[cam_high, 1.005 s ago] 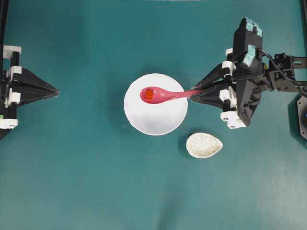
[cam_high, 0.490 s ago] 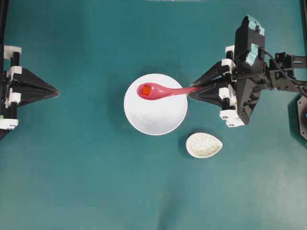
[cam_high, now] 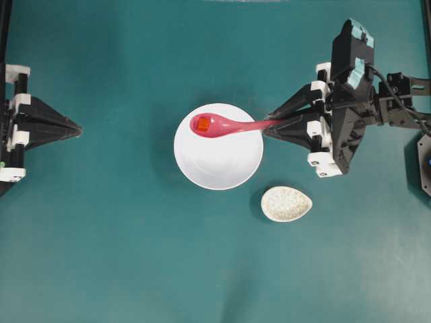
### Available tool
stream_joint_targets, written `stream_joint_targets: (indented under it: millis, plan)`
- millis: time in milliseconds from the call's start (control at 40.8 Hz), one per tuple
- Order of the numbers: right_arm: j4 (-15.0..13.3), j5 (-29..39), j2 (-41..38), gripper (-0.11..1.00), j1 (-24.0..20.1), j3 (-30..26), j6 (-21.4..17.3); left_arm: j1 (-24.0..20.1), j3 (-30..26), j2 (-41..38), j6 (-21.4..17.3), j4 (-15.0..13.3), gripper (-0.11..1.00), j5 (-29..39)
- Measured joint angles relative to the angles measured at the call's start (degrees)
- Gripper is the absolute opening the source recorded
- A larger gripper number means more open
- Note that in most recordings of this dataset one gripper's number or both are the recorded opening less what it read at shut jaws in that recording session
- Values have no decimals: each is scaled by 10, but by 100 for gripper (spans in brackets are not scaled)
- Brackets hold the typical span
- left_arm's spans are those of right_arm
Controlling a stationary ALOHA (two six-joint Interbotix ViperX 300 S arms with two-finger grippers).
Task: Grip the spoon and scoop the red block from the bowl with right arm.
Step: 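Raise the spoon holding the red cube above the bowl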
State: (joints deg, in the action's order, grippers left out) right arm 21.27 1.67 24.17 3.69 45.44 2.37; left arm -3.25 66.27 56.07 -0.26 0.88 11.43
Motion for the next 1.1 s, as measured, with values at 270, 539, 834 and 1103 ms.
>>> stream_joint_targets:
  millis: [270, 539, 834, 1103]
  plan:
    - [0, 13, 1, 24, 0, 1, 0, -1, 0, 2, 0, 0, 0, 1]
    - [1, 13, 1, 24, 0, 1, 1, 0, -1, 2, 0, 0, 0, 1]
    - [1, 14, 0, 24, 0, 1, 0, 0, -2, 2, 2, 0, 0, 1]
    - [1, 26, 0, 24, 0, 1, -2, 0, -4, 2, 5, 0, 0, 0]
